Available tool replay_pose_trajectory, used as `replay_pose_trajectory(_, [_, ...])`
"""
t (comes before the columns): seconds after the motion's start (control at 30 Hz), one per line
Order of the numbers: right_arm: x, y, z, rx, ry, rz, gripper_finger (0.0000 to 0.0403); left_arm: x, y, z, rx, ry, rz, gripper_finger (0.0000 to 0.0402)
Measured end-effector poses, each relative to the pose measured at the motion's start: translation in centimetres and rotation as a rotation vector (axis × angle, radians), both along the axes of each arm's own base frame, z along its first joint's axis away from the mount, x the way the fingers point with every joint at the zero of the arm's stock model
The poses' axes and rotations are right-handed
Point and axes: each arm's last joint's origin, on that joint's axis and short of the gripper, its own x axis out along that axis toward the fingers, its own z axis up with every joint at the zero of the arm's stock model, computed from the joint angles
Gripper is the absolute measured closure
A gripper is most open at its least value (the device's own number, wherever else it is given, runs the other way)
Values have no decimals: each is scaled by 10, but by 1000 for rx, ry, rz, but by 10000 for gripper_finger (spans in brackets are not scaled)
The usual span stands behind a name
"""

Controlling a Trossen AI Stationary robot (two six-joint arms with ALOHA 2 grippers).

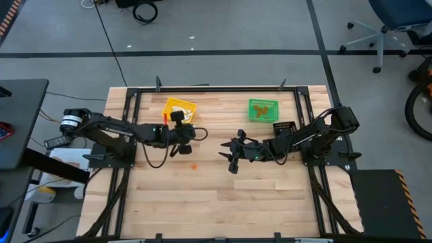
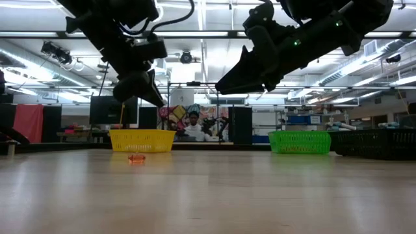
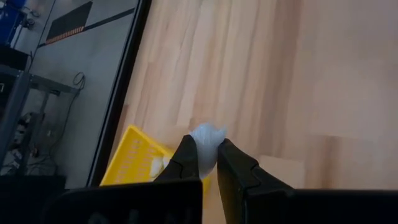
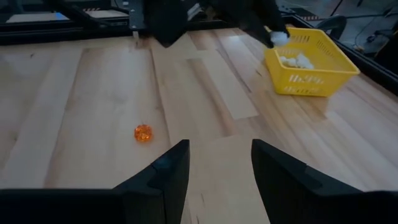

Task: Sort Halloween decoration
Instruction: Put the white ghost toy into the yellow bin, then put the orange pumpkin toy into the green bin

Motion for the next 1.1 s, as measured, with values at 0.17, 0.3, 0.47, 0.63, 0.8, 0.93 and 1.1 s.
replay_pose_trajectory(0.17, [0,1,0,7,-1,4,227,-3,11,3,14,11,29,386])
replay_pose_trajectory(0.3, [-1,4,0,7,1,12,227,-7,24,4,13,21,78,386])
replay_pose_trajectory(0.47, [-1,6,-1,6,5,20,227,-13,47,3,-4,22,191,386])
replay_pose_trajectory(0.63, [-1,6,0,11,-5,18,227,-19,69,3,-18,0,297,382])
replay_pose_trajectory(0.8, [-1,6,1,12,-13,17,227,-24,89,3,-26,-34,393,352])
replay_pose_trajectory(0.93, [-1,6,1,11,-12,18,227,-27,103,3,-48,-62,410,310])
replay_pose_trajectory(1.1, [-1,6,1,10,-11,18,227,-27,115,0,-130,-94,372,262])
